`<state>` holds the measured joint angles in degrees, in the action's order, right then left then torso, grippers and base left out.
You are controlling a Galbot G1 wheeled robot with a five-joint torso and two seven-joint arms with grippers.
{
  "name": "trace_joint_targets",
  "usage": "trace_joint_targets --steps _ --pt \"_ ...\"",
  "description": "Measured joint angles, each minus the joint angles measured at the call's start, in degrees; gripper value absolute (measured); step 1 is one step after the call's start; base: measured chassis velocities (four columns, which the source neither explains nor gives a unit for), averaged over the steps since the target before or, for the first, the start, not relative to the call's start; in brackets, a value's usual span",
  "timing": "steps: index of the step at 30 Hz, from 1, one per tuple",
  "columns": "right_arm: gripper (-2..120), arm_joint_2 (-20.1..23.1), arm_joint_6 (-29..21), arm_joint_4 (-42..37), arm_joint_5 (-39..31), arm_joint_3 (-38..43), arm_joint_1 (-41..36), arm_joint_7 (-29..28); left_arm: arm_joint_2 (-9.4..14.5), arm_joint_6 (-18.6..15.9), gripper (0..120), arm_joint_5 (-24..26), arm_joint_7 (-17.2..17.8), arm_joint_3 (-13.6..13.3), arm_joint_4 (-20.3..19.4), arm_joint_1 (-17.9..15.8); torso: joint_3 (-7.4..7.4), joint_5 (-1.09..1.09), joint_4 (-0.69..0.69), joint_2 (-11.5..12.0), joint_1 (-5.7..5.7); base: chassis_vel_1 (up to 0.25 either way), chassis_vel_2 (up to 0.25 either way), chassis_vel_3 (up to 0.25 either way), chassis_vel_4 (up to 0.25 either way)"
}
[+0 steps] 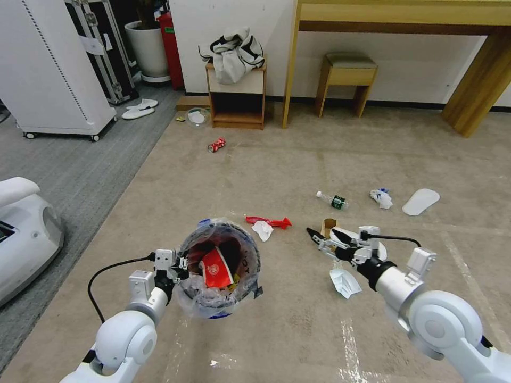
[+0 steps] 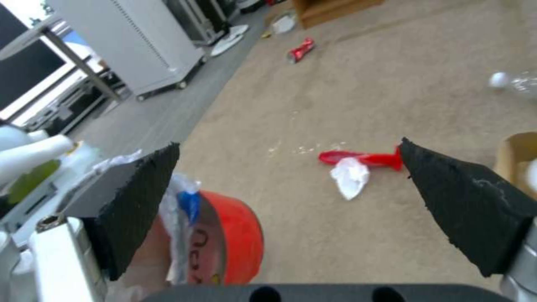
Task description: Pick up the trash bin and place the garbage on the floor into it.
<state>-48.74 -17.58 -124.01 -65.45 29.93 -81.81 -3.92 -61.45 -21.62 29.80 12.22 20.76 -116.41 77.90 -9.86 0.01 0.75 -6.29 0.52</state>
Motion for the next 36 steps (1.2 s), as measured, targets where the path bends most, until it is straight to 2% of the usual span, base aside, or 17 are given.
trace_joint_targets --steps 9,13,15,16,17,19,29,36 --pt "100 -1.63 1.03 3.88 2.76 3.79 -2.01 2.19 -0.03 0.79 1 0.88 -0.41 -2.84 2.38 -3.79 0.00 0.00 0.00 0.00 0.00 0.000 0.000 0.000 0.000" --pt "100 -2.99 1.31 5.04 4.39 4.79 -3.02 2.80 -0.50 0.76 1 1.06 -0.20 -5.39 3.62 -6.66 0.00 0.00 -0.01 0.00 0.00 0.000 0.000 0.000 0.000" --pt "100 -3.17 1.34 5.18 4.60 4.97 -3.17 2.87 -0.63 0.71 1 1.09 -0.09 -5.82 3.83 -7.21 -0.01 0.00 -0.01 0.00 0.00 0.000 0.000 0.000 0.000" --pt "100 -3.59 1.46 5.70 5.20 6.12 -4.12 3.32 -1.30 0.44 1 1.39 0.35 -8.11 4.91 -9.79 0.00 0.01 0.01 0.00 0.00 0.000 0.000 0.000 0.000" --pt "100 -3.59 1.46 5.70 5.20 6.12 -4.12 3.32 -1.30 0.44 1 1.39 0.35 -8.11 4.91 -9.79 0.00 0.01 0.01 0.00 0.00 0.000 0.000 0.000 0.000" --pt "100 -3.61 1.95 6.81 5.99 7.91 -5.89 4.61 -2.00 0.27 1 1.54 0.71 -10.25 6.05 -11.82 0.00 0.00 0.02 0.00 0.00 0.000 0.000 0.000 0.000" --pt "100 -3.56 2.31 9.16 6.46 8.60 -6.52 5.80 -2.43 0.26 1 1.60 0.82 -12.33 7.75 -13.72 0.00 0.00 -0.01 0.00 0.00 0.000 0.000 0.000 0.000" --pt "100 -3.47 3.15 15.83 8.25 8.23 -5.27 8.32 -3.06 0.17 1 1.69 0.98 -12.56 8.29 -14.07 0.00 0.00 0.01 0.00 0.00 0.000 0.000 0.000 0.000"
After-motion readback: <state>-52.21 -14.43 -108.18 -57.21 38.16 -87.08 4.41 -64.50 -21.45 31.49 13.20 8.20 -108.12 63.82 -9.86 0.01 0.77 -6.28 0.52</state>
